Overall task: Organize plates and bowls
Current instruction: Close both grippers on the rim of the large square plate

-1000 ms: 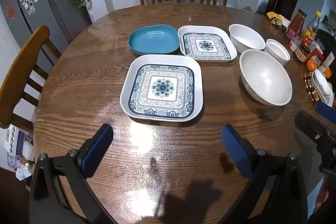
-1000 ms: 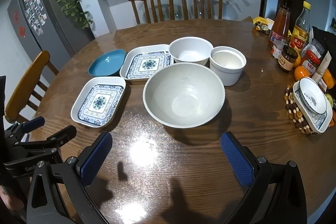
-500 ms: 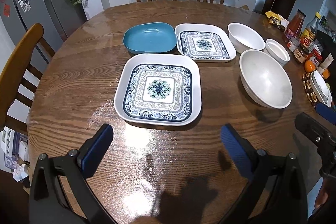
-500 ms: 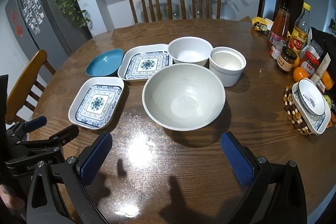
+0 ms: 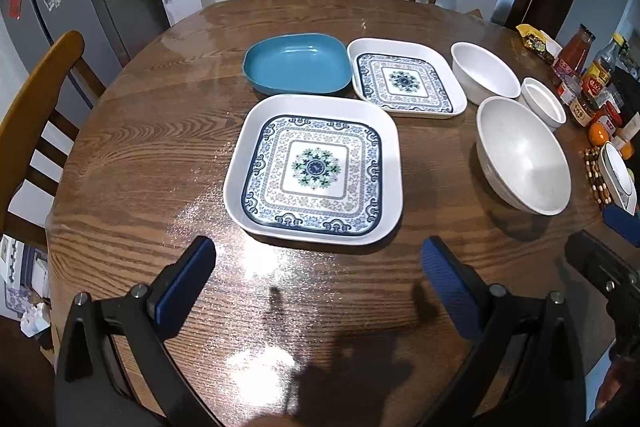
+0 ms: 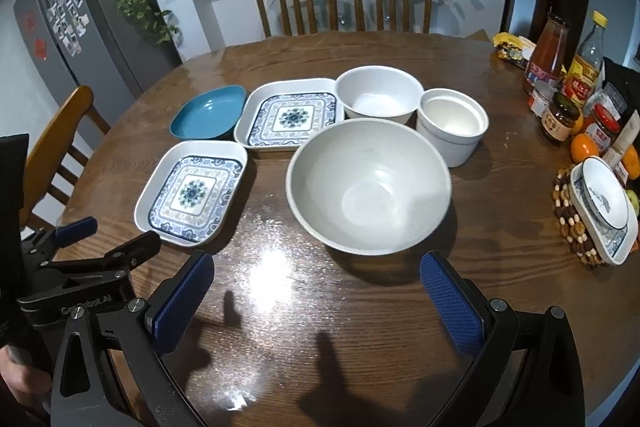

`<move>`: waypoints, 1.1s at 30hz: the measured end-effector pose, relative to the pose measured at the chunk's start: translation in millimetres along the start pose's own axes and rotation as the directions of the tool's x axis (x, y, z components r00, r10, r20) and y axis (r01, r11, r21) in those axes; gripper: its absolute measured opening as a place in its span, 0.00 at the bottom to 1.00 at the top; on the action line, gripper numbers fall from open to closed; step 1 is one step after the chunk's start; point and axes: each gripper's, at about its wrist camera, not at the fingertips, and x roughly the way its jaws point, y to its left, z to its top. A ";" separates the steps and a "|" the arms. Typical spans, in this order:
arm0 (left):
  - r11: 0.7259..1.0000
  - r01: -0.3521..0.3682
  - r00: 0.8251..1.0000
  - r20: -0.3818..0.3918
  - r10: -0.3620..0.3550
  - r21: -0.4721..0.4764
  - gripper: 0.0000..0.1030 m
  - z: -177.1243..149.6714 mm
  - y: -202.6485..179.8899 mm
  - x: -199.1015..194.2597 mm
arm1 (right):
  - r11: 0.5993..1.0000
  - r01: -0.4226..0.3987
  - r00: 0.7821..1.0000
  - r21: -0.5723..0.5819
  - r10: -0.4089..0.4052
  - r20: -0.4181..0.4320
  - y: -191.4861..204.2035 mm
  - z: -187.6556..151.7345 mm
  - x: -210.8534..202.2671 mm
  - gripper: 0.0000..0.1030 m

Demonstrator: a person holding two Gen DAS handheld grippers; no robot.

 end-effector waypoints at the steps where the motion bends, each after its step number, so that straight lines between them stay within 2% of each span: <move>1: 1.000 0.000 1.000 -0.006 0.000 -0.004 0.99 0.3 2.6 1.9 | 1.000 -0.010 1.000 -0.008 0.010 -0.002 3.6 0.1 0.9 1.00; 14: 0.992 -0.045 0.998 -0.056 0.038 -0.117 0.99 12.0 66.6 35.4 | 0.982 -0.131 0.989 -0.134 0.120 -0.083 64.4 6.9 38.0 1.00; 18: 0.991 -0.051 0.996 -0.074 0.043 -0.121 0.99 16.4 77.8 49.2 | 0.972 -0.152 0.984 -0.178 0.133 -0.115 81.7 12.7 53.6 1.00; 20: 0.992 -0.054 0.996 -0.078 0.045 -0.116 0.99 18.9 79.7 56.6 | 0.975 -0.135 0.984 -0.176 0.112 -0.135 86.1 17.0 68.9 1.00; 22: 0.992 -0.064 0.995 -0.087 0.055 -0.105 0.95 20.3 79.4 64.5 | 0.980 -0.141 0.980 -0.141 0.118 -0.162 84.5 22.9 85.5 1.00; 24: 0.993 -0.059 0.993 -0.104 0.048 -0.101 0.83 22.0 79.8 71.5 | 0.983 -0.140 0.977 -0.120 0.117 -0.180 84.6 27.5 100.4 0.93; 25: 0.993 -0.057 0.993 -0.112 0.045 -0.103 0.81 22.5 80.5 74.7 | 0.984 -0.138 0.974 -0.110 0.115 -0.195 85.2 29.2 108.6 0.87; 27: 0.992 -0.056 0.991 -0.123 0.042 -0.109 0.72 24.0 82.3 79.5 | 0.987 -0.128 0.971 -0.095 0.105 -0.217 85.5 31.2 122.3 0.85; 28: 0.992 -0.053 0.991 -0.126 0.039 -0.112 0.71 24.1 83.2 81.4 | 0.988 -0.120 0.970 -0.096 0.097 -0.221 86.7 32.1 127.3 0.83; 29: 0.992 -0.051 0.992 -0.124 0.036 -0.113 0.71 23.6 84.0 82.6 | 0.988 -0.122 0.969 -0.091 0.098 -0.228 87.2 32.5 131.4 0.76; 31: 0.993 -0.044 0.993 -0.118 0.031 -0.113 0.67 24.8 83.7 83.9 | 0.989 -0.128 0.963 -0.074 0.106 -0.247 87.3 32.2 138.4 0.68; 33: 0.993 -0.034 0.992 -0.121 0.020 -0.113 0.50 25.3 84.1 85.8 | 0.989 -0.129 0.961 -0.073 0.106 -0.255 88.9 31.7 142.1 0.61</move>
